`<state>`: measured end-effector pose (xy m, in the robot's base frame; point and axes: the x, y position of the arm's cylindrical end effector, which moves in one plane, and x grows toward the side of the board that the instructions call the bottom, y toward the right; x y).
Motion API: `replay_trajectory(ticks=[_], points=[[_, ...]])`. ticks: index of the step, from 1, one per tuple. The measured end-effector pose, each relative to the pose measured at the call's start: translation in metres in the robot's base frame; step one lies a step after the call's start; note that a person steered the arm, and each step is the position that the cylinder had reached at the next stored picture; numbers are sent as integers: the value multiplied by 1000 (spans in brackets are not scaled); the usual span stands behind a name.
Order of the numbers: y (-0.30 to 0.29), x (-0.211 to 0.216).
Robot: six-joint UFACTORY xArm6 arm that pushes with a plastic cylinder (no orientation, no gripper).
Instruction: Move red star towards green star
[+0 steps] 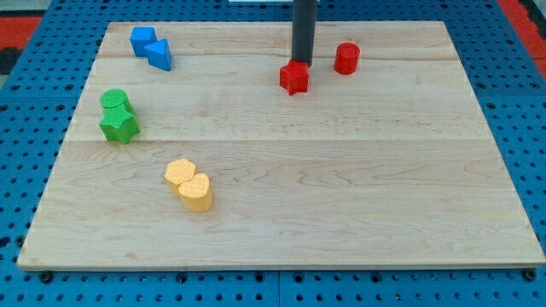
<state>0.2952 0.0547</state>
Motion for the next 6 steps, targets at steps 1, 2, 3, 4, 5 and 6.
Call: replay_trajectory(ticks=[1, 2, 3, 4, 5, 6], points=[[10, 28], [-48, 34], [-66, 20], [-87, 13], [-149, 13], [-171, 21]])
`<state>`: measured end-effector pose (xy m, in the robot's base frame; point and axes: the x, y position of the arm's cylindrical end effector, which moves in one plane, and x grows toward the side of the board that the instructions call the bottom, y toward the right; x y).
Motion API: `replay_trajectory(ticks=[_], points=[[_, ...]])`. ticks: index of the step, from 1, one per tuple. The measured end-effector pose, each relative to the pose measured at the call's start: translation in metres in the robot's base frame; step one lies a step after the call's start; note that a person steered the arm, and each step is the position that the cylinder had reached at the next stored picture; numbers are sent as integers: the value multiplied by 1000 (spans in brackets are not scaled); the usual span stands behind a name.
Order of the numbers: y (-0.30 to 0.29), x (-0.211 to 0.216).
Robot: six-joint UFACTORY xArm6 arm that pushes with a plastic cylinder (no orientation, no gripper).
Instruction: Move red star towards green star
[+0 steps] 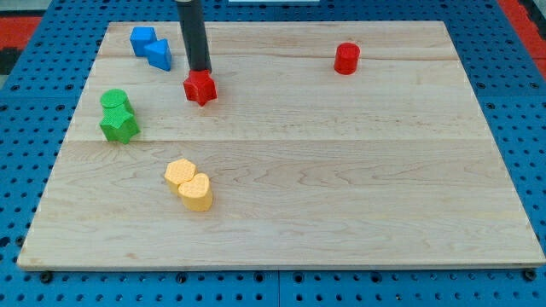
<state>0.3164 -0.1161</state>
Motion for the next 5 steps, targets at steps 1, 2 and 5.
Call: replay_trajectory(ticks=[1, 2, 5], points=[[2, 14], [-5, 25], [34, 44]])
